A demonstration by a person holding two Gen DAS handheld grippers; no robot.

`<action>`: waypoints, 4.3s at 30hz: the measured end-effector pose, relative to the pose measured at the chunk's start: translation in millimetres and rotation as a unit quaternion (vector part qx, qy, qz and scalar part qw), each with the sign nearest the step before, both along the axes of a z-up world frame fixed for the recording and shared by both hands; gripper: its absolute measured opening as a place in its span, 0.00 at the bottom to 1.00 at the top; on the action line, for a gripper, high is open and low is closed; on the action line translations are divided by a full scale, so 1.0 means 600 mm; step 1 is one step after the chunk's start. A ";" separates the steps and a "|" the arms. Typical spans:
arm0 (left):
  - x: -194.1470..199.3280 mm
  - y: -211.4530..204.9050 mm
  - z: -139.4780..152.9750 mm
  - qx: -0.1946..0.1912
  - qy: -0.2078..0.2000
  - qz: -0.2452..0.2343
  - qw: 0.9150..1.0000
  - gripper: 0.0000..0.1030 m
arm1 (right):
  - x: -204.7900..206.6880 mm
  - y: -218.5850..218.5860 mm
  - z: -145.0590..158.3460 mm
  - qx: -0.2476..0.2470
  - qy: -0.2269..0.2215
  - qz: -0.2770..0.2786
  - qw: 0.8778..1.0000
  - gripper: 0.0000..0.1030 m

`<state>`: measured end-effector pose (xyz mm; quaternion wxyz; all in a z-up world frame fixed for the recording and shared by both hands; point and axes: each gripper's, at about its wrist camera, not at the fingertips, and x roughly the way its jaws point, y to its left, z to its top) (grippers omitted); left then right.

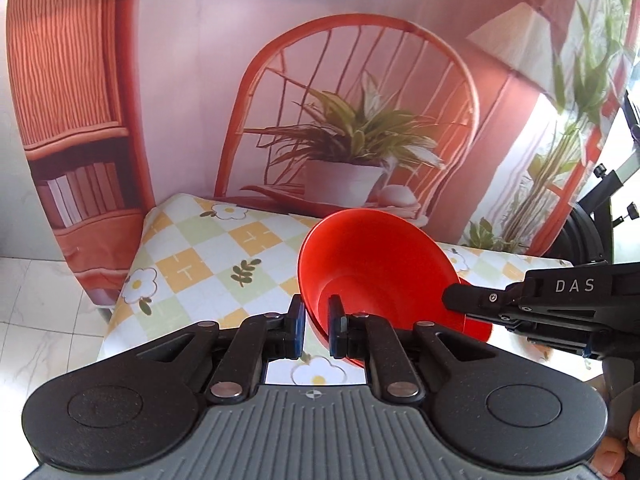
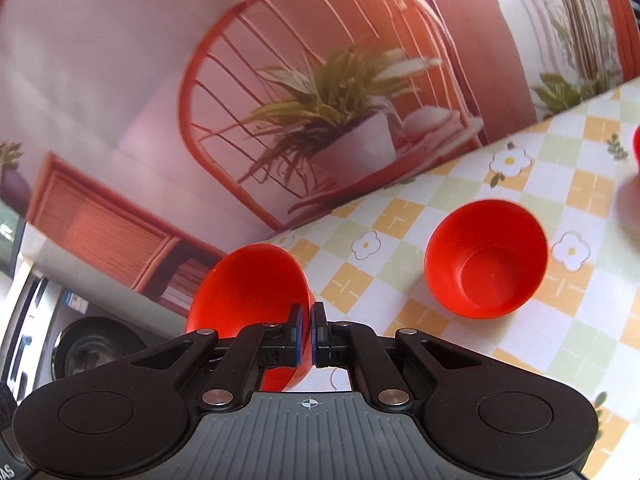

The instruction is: Organize plates and bowls

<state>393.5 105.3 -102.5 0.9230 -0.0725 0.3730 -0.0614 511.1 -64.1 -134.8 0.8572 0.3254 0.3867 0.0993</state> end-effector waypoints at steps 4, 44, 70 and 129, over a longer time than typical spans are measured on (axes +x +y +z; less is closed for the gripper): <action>-0.036 -0.029 0.021 0.006 -0.005 -0.008 1.000 0.12 | -0.048 -0.032 0.022 -0.009 -0.030 0.012 0.999 0.04; 0.029 -0.216 -0.031 -0.032 0.016 -0.100 0.994 0.15 | -0.082 -0.237 -0.064 -0.071 -0.083 -0.078 0.991 0.05; 0.125 -0.201 -0.151 -0.028 0.058 -0.089 0.994 0.15 | 0.025 -0.220 -0.168 -0.065 -0.025 -0.070 0.995 0.05; 0.129 -0.579 -0.164 0.017 0.058 -0.130 0.990 0.54 | -0.102 -0.561 -0.236 -0.149 -0.096 -0.142 0.974 0.17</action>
